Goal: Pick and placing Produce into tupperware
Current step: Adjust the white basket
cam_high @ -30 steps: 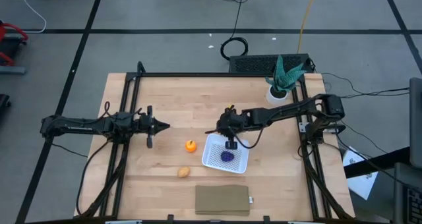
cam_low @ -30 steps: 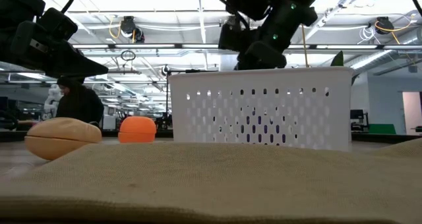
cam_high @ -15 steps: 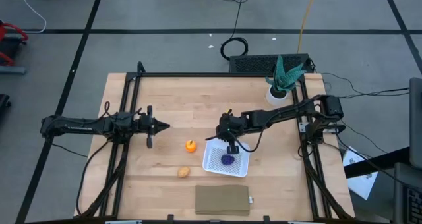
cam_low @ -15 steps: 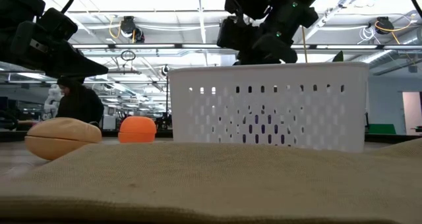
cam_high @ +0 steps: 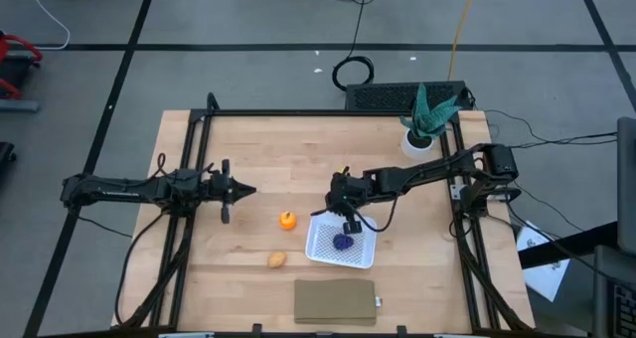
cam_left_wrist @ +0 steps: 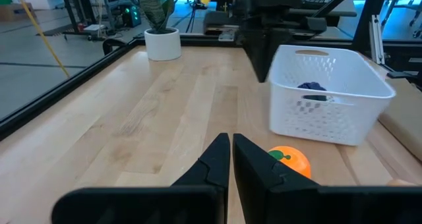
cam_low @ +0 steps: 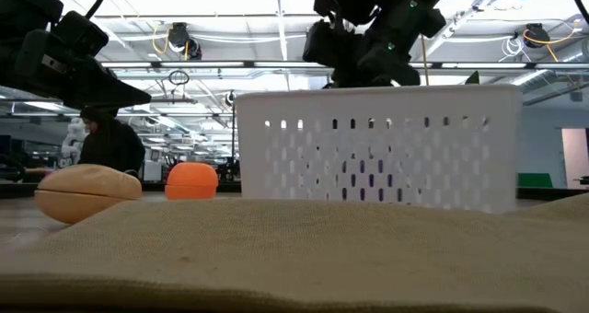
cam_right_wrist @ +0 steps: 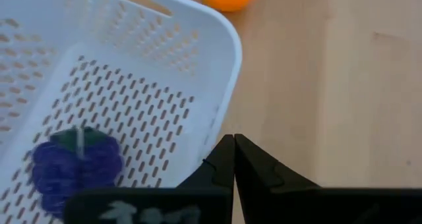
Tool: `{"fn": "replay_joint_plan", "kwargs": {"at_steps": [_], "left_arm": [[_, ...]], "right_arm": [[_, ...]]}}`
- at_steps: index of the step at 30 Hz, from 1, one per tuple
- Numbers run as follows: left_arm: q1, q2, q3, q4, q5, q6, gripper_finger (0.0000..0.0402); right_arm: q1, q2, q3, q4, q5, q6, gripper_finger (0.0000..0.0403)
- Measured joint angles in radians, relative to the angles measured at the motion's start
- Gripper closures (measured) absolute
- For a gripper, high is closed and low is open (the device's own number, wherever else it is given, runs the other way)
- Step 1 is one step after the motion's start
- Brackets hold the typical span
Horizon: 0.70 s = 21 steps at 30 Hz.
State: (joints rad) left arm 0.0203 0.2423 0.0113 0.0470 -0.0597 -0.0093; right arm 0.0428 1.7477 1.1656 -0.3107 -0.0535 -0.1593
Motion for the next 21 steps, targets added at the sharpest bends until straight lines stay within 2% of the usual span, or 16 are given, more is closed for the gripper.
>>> {"fn": "replay_joint_plan", "kwargs": {"at_steps": [17,21], "left_arm": [[0.0,0.0,0.0,-0.001,0.0,-0.002,0.0378],[0.0,0.0,0.0,-0.002,0.001,-0.002,0.0378]], "right_arm": [[0.018,-0.001,0.0,0.012,0.001,-0.042,0.0403],[0.019,-0.036,0.0,0.012,0.02,-0.046,0.0403]]}}
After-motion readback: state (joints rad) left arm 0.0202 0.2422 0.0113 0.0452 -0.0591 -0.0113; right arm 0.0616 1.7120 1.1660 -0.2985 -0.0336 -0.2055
